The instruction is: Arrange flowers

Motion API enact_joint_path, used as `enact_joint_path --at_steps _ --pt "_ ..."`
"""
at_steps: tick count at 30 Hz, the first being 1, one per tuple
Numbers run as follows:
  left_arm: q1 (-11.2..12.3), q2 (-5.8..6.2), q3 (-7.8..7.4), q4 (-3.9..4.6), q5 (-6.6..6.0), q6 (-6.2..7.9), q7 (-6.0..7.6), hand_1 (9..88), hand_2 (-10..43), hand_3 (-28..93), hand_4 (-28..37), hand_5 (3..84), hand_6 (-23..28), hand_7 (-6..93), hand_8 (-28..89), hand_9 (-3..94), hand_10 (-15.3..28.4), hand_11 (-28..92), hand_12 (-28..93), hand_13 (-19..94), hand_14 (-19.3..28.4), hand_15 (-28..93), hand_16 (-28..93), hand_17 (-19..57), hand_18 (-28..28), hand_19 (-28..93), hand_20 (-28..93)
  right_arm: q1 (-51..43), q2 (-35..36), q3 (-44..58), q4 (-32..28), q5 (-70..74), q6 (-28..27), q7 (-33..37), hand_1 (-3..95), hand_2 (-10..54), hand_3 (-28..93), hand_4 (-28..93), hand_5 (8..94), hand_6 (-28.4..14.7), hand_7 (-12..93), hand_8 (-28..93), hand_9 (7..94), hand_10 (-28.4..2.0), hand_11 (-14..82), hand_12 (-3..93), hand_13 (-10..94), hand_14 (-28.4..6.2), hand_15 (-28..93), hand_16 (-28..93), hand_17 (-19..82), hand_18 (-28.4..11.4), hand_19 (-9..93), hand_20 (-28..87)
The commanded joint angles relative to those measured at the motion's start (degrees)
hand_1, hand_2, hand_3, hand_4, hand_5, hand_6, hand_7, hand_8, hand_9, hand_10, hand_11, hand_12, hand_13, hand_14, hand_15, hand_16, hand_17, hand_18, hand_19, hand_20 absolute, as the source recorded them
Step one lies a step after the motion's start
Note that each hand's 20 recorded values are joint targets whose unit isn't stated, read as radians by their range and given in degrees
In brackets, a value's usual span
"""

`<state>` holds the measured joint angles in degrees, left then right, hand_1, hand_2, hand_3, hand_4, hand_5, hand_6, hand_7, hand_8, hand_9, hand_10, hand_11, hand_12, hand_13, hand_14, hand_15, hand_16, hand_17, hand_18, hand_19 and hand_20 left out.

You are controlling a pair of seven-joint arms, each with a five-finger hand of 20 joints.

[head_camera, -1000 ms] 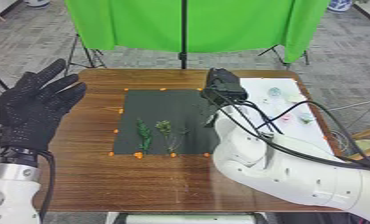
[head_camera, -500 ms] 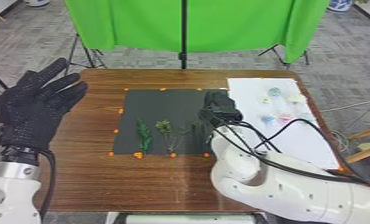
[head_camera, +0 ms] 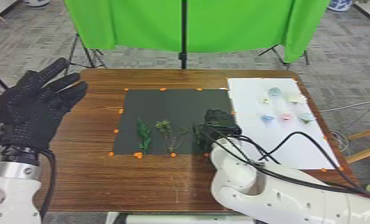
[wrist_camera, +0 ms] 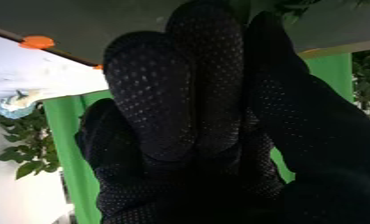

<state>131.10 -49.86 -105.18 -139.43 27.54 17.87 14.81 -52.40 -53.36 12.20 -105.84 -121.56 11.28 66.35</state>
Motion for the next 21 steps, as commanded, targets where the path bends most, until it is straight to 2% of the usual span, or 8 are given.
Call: enact_joint_path --at_steps 1,10,12,16,19,20,21 --pt "0.0 -0.58 0.56 0.58 0.32 -0.51 -1.04 21.4 9.4 77 -25.7 36.7 10.5 16.0 -10 33.7 21.8 29 11 25 28.4 50 -9 -7.0 28.4 66 -13 1.1 0.1 -0.6 1.5 -0.5 0.7 1.3 53.4 -9.5 72 -28 88.5 -1.5 21 10 93.7 -9.0 33.9 17.7 88 -6.5 58 19 52 -21.3 93 36" --pt "-0.6 -0.54 0.84 0.84 0.42 -0.73 -1.49 21.4 9.4 77 -25.7 36.7 10.6 16.0 -10 33.7 21.9 29 11 25 28.4 50 -9 -7.1 28.4 66 -12 1.3 -1.4 -0.2 3.2 -0.5 0.9 2.1 53.3 -9.5 72 -28 88.3 -1.3 22 9 93.7 -9.1 34.0 17.7 88 -6.4 58 19 52 -21.2 93 36" --pt "-1.0 -0.72 1.03 1.01 0.44 -1.03 -1.95 21.4 9.4 77 -25.7 36.8 10.6 15.9 -10 33.7 21.8 29 11 25 28.4 50 -9 -7.1 28.4 66 -12 1.1 -1.7 -0.2 3.4 -0.1 1.1 2.4 53.3 -9.5 72 -28 88.3 -1.3 22 9 93.7 -9.1 34.1 17.5 88 -6.4 58 19 52 -21.2 93 36" --pt "-0.9 -0.85 0.74 0.98 0.61 -1.00 -2.27 21.4 9.3 77 -25.7 36.7 10.6 16.0 -10 33.7 21.8 29 11 25 28.4 50 -9 -7.1 28.4 66 -12 0.3 -1.9 0.1 2.9 0.0 1.2 2.3 53.1 -9.5 73 -28 88.4 -1.3 22 9 93.7 -9.1 34.4 17.2 89 -6.4 58 19 52 -21.3 93 36" --pt "-0.8 -0.99 0.70 0.88 0.65 -1.22 -2.56 21.4 9.3 77 -25.7 36.8 10.6 15.9 -10 33.7 21.9 29 11 25 28.4 50 -9 -7.1 28.4 66 -12 0.2 -1.7 -0.5 2.4 -0.8 3.0 2.7 52.8 -9.5 73 -28 88.4 -1.3 22 9 93.7 -9.1 34.6 16.9 89 -6.3 58 19 52 -21.4 93 36" --pt "-1.3 -1.07 0.82 1.06 0.77 -1.34 -3.10 21.4 9.3 77 -25.7 36.8 10.6 15.9 -10 33.8 21.9 29 11 25 28.4 50 -9 -7.1 28.4 66 -12 0.0 -1.8 -0.3 2.5 -1.4 3.2 2.9 51.9 -9.5 73 -28 88.4 -1.2 22 9 93.7 -9.1 34.7 16.9 89 -6.4 58 19 52 -21.4 93 36" --pt "-0.9 -1.06 0.71 0.91 0.80 -1.29 -2.90 21.4 9.4 77 -25.7 36.8 10.6 15.9 -10 33.8 21.9 29 11 25 28.4 50 -9 -7.1 28.4 66 -12 0.4 -1.6 -0.8 2.5 -1.9 3.5 3.1 50.9 -9.5 72 -28 88.3 -1.2 22 9 93.7 -9.1 34.6 16.8 89 -6.4 58 19 52 -21.5 93 36"
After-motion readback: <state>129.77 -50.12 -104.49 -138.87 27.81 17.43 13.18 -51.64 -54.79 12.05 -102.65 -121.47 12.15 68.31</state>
